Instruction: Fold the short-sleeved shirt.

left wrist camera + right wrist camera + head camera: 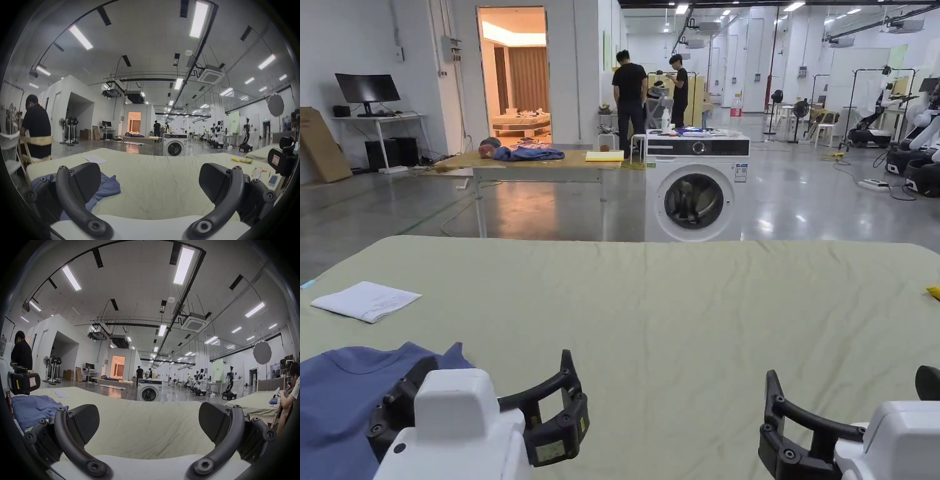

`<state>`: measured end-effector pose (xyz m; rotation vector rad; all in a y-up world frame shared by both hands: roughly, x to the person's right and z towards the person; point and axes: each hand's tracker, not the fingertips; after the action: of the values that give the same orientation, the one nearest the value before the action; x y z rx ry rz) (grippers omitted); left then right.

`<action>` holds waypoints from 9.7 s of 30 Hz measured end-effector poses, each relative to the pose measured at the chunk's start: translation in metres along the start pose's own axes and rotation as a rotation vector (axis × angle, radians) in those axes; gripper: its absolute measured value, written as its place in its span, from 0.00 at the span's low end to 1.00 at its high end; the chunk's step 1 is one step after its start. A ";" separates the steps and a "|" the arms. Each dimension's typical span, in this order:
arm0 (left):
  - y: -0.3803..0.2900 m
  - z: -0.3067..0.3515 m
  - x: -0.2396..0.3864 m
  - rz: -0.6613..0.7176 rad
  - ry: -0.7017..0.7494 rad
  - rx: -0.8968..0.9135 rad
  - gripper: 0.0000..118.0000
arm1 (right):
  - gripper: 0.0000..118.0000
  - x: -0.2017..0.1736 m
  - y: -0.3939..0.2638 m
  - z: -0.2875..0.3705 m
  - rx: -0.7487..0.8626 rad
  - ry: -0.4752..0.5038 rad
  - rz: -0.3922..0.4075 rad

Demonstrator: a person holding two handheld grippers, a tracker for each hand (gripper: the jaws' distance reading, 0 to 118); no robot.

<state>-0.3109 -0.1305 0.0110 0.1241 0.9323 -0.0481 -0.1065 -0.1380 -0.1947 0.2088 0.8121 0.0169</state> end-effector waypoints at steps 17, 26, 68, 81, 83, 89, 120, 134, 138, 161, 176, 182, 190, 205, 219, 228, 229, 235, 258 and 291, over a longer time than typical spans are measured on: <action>-0.003 0.003 0.005 0.022 -0.082 -0.034 0.93 | 1.00 0.008 0.004 0.002 -0.038 0.018 -0.091; -0.002 0.002 0.004 0.006 -0.086 -0.043 0.93 | 1.00 0.006 0.005 0.002 -0.041 0.017 -0.048; 0.002 0.009 -0.026 -0.022 -0.046 -0.104 0.00 | 0.00 0.011 0.012 -0.014 -0.073 0.025 -0.111; 0.003 0.076 -0.179 -0.039 0.462 -0.181 0.00 | 0.00 -0.128 0.020 -0.051 -0.083 0.482 -0.122; -0.007 0.069 -0.178 -0.071 0.480 -0.193 0.00 | 0.00 -0.122 0.020 -0.058 -0.100 0.539 -0.197; -0.003 0.004 -0.194 -0.018 0.403 -0.239 0.00 | 0.00 -0.101 0.015 -0.073 -0.158 0.452 -0.159; -0.162 -0.264 -0.321 -0.007 0.311 -0.943 0.56 | 0.00 -0.076 -0.045 -0.113 -0.501 0.315 -0.178; 0.023 -0.223 -0.320 -0.112 0.311 -0.601 0.00 | 0.00 -0.038 -0.020 -0.097 -0.429 0.275 -0.229; 0.107 -0.197 -0.250 -0.266 0.137 -0.465 0.00 | 0.00 -0.025 -0.008 -0.090 -0.395 0.263 -0.260; -0.022 -0.235 0.148 -0.097 -0.753 -0.867 0.00 | 0.00 0.114 -0.003 -0.025 -0.351 -0.088 -0.293; -0.121 -0.233 0.104 0.194 -0.665 -1.056 0.40 | 0.00 0.101 -0.035 -0.031 -0.475 -0.049 -0.339; -0.063 -0.202 0.057 0.304 -0.673 -0.805 0.78 | 0.00 0.094 -0.021 -0.036 -0.457 -0.024 -0.332; 0.013 -0.088 -0.019 0.168 -0.437 -0.277 0.65 | 0.00 0.077 -0.010 -0.034 -0.292 0.023 -0.285; -0.037 -0.001 -0.034 0.071 -0.112 -0.160 0.00 | 0.00 0.047 -0.026 -0.018 -0.092 0.014 -0.166; -0.048 -0.316 -0.034 0.029 -0.449 -1.015 0.03 | 0.00 0.058 -0.047 -0.050 -0.346 0.108 -0.353; -0.186 -0.391 0.004 0.036 -0.345 -1.140 0.82 | 0.00 0.075 -0.069 -0.064 -0.443 0.049 -0.315; -0.198 -0.391 0.010 0.020 -0.357 -1.176 0.82 | 0.00 0.078 -0.071 -0.064 -0.452 0.043 -0.311; -0.187 -0.332 0.040 -0.162 -0.357 -0.959 0.45 | 0.00 0.090 -0.076 -0.064 -0.474 0.000 -0.297; -0.117 -0.186 -0.054 0.093 -0.336 -0.720 0.01 | 0.03 0.073 -0.154 -0.226 -1.102 0.413 -0.030; 0.171 -0.288 -0.097 0.055 -0.161 -0.307 0.00 | 0.03 0.153 0.163 -0.309 -0.457 0.124 -0.087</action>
<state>-0.5820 0.0749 -0.0665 -0.1366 0.7653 0.1343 -0.2138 0.0918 -0.4802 -0.2614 0.9186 0.1332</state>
